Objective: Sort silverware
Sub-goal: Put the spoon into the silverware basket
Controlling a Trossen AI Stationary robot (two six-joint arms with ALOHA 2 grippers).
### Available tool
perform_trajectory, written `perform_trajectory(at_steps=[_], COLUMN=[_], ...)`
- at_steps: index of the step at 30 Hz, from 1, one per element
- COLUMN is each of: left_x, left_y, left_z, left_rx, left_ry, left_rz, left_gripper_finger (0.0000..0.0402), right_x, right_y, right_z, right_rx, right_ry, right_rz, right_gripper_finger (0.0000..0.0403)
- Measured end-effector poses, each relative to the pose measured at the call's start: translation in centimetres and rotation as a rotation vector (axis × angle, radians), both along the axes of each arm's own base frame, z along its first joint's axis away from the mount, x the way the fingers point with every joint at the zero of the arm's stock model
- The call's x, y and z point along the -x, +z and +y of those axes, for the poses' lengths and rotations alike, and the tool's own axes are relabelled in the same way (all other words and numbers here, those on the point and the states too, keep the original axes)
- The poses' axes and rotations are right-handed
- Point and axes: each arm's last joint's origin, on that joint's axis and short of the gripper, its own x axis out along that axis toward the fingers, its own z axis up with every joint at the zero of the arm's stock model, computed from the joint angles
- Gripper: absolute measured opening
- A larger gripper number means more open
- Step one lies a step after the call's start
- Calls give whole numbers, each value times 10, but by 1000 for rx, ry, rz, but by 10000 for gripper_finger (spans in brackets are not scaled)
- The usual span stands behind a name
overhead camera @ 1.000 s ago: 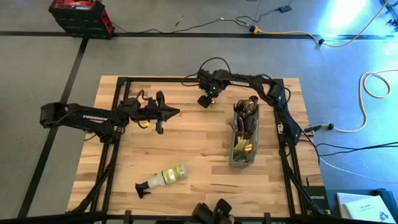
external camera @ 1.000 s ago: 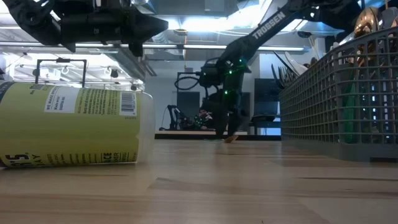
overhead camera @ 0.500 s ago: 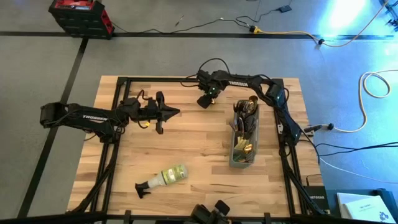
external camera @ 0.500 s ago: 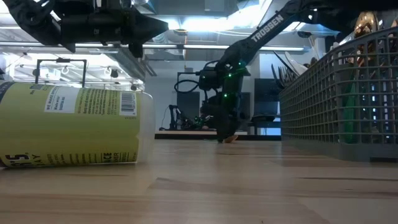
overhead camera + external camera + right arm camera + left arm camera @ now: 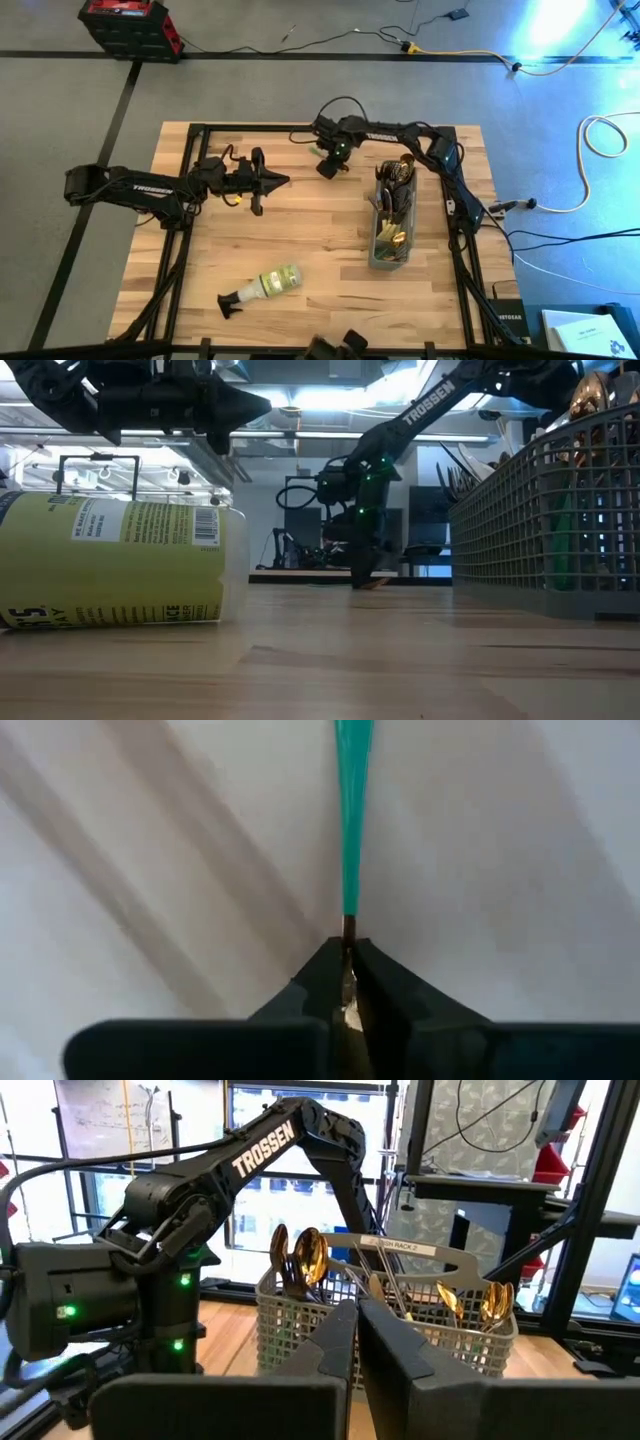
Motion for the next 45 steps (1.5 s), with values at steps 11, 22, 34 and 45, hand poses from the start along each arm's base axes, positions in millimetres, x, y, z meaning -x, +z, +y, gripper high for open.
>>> perform_trajectory(at_steps=[11, 22, 34, 45], left_x=[-1, -2, -1, -1], left_y=[0, 2, 9, 10], left_z=[-5, -13, -14, -15], left_rx=[-2, -12, -22, 8], left_ry=[-24, -60, -65, -72], left_rz=[-1, -19, -88, -98], left_gripper_finger=[0, 0, 0, 0], right_x=[-2, 53, 151, 166], right_y=[56, 164, 249, 249], right_z=[60, 137, 239, 306], right_rx=[53, 101, 297, 634], right_ry=[196, 272, 421, 1024], right_rz=[13, 29, -42, -13], right_gripper_finger=[2, 1, 0, 0])
